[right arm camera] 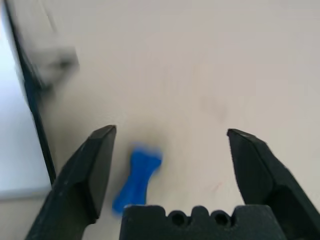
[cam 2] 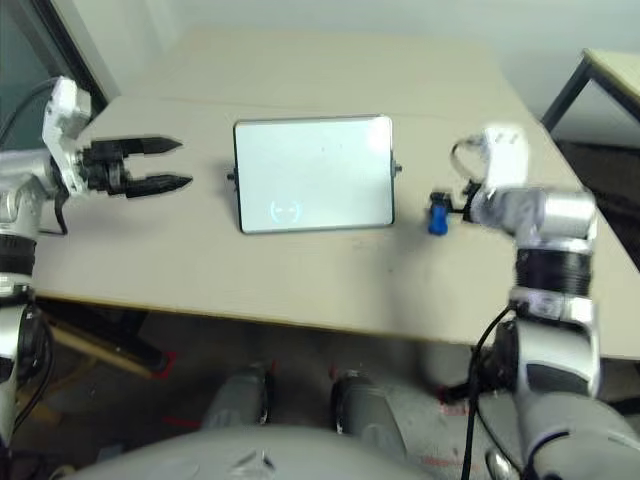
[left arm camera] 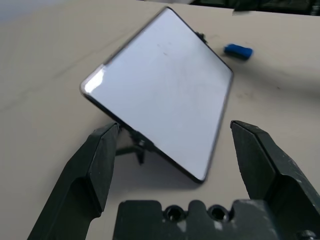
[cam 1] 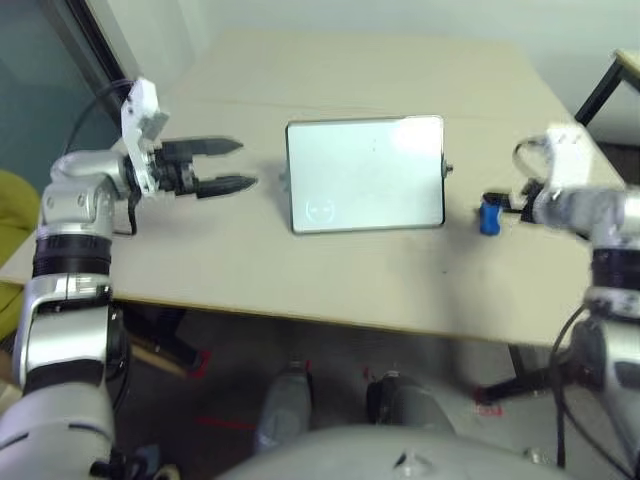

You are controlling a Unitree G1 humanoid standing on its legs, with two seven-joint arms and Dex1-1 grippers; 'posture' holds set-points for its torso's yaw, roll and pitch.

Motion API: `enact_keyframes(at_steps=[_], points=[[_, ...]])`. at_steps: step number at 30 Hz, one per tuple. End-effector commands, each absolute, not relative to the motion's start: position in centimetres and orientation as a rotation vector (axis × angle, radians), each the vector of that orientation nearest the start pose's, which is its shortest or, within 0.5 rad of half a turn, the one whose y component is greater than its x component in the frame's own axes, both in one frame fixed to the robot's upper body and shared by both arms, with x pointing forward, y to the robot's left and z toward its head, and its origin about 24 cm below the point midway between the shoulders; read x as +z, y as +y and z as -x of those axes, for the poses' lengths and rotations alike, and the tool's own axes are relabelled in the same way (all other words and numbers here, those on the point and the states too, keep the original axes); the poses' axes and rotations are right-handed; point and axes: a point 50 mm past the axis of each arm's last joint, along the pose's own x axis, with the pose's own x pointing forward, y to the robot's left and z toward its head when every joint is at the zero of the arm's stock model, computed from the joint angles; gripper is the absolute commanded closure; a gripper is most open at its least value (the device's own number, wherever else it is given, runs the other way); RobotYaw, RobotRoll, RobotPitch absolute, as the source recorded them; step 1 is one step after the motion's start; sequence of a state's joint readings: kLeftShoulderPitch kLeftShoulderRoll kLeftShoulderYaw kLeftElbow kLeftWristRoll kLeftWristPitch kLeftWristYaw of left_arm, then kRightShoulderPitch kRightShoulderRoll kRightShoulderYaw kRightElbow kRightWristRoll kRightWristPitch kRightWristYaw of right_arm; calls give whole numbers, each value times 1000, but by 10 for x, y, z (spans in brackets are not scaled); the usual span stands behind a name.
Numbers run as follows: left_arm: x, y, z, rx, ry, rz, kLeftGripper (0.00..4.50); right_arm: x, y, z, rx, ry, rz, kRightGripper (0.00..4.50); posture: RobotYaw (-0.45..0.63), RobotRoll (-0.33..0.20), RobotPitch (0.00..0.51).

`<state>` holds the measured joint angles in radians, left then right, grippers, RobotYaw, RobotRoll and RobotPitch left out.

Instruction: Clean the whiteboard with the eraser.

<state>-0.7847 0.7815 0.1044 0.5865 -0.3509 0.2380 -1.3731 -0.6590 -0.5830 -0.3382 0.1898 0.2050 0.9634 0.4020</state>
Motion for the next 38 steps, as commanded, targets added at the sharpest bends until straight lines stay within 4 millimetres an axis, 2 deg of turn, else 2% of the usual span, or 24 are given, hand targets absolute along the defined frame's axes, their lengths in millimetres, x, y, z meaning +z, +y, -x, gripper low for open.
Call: enact_keyframes(at_steps=[1, 3, 7, 13, 16, 20, 24, 29, 34, 38], points=[[219, 286, -334, -901, -24, -257, 0, 176, -302, -329, 44, 76, 68, 16, 239, 0, 0], [221, 292, -337, -815, -72, -264, 0, 161, -313, -328, -13, 45, 106, 16, 243, 0, 0], [216, 313, -347, -476, -157, -284, 0, 134, -327, -321, -136, -21, 46, 16, 246, 0, 0], [180, 342, -351, 51, -155, -231, 0, 104, -324, -315, -216, -88, 69, 16, 257, 0, 0], [166, 351, -349, 220, -135, -192, 0, 92, -323, -313, -239, -91, 64, 16, 262, 0, 0], [149, 352, -348, 283, -85, -190, 0, 77, -322, -312, -272, -65, 67, 16, 259, 0, 0], [140, 347, -351, 292, -64, -111, 0, 67, -323, -313, -294, -42, 54, 16, 264, 0, 0], [139, 340, -356, 258, -54, -85, 0, 67, -325, -315, -305, -46, 36, 16, 279, 0, 0], [144, 345, -355, 282, -65, -77, 0, 67, -326, -316, -305, -54, 36, 16, 283, 0, 0], [138, 352, -349, 309, -39, -85, 0, 69, -325, -317, -304, -68, 30, 16, 268, 0, 0]])
